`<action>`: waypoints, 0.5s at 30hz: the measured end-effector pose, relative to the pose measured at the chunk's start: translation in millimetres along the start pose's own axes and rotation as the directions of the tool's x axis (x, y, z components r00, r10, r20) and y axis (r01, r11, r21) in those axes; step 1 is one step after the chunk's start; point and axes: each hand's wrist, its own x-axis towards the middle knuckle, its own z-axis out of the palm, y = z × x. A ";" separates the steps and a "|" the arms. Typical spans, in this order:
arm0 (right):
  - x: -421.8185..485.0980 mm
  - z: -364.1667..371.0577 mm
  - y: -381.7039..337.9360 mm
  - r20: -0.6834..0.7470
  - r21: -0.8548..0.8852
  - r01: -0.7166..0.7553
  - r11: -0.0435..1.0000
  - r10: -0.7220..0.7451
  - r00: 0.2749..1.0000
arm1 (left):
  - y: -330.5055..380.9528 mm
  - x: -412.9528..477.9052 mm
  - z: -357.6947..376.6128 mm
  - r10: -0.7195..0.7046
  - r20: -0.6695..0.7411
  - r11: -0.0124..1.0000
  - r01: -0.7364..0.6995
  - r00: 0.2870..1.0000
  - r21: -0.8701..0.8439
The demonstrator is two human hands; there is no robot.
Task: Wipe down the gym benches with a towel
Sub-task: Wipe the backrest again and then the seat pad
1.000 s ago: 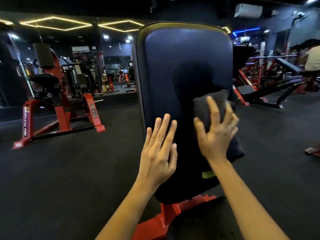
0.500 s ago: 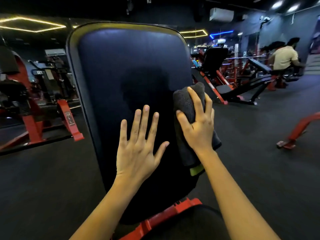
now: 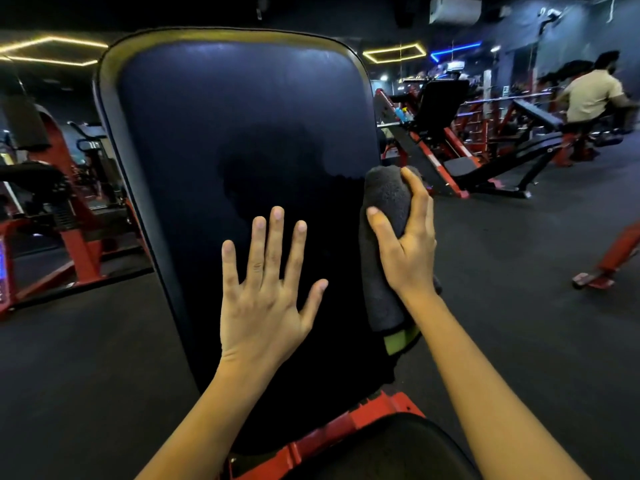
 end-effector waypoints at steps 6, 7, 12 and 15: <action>-55.7 -8.0 23.1 0.020 -0.070 -0.030 0.997 0.031 0.999 | -0.8 -0.5 0.3 0.000 -0.004 1.000 0.000 1.000 -0.012; -47.3 -7.5 19.7 0.024 -0.056 -0.033 0.998 0.034 0.999 | -1.0 -0.5 0.1 0.000 -0.002 1.000 0.000 1.000 -0.006; 8.2 1.7 -11.7 -0.001 0.009 0.015 1.000 -0.015 1.000 | -2.5 0.4 -1.7 0.005 0.012 1.000 -0.005 1.000 -0.008; -10.1 1.8 -3.4 -0.064 -0.033 0.034 0.999 -0.036 0.997 | -4.5 1.0 -4.5 0.006 -0.016 0.996 -0.008 1.000 -0.093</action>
